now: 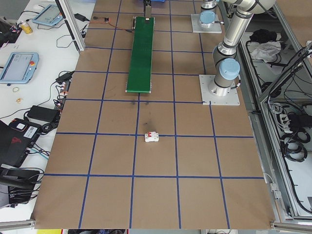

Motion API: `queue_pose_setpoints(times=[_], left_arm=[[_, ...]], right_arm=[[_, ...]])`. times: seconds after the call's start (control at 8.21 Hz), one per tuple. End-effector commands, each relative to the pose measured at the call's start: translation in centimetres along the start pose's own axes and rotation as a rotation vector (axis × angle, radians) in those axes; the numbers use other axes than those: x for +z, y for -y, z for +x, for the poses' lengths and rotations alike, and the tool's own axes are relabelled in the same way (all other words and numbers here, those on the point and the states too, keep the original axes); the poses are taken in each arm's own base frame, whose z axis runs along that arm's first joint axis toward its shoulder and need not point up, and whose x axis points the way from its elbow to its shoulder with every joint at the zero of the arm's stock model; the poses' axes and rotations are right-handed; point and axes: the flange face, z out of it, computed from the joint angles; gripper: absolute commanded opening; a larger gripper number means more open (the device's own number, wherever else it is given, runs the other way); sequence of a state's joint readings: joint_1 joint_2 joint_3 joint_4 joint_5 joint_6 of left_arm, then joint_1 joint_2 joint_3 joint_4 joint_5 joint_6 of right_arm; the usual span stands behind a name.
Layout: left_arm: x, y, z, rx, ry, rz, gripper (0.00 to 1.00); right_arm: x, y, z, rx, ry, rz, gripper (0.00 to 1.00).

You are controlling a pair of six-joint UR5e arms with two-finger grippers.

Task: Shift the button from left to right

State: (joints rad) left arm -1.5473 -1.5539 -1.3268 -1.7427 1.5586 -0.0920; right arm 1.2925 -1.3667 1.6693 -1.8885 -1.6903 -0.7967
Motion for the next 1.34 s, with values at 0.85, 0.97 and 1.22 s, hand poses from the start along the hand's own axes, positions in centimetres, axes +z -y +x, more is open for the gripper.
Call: queue_pose_setpoints(times=[0.85,0.97,1.22], left_arm=[[0.0,0.1,0.0,0.011,-0.001,0.006,1.00],[0.0,0.1,0.0,0.011,-0.001,0.006,1.00],[0.0,0.1,0.0,0.011,-0.001,0.006,1.00]], right_arm=[[15.1,-24.6,27.4,-0.829,-0.024,0.141,0.00],[16.9,-24.6,27.4,-0.836,0.008,0.139,0.01],[18.5,-24.4,27.5,-0.886,0.022,0.141,0.06]])
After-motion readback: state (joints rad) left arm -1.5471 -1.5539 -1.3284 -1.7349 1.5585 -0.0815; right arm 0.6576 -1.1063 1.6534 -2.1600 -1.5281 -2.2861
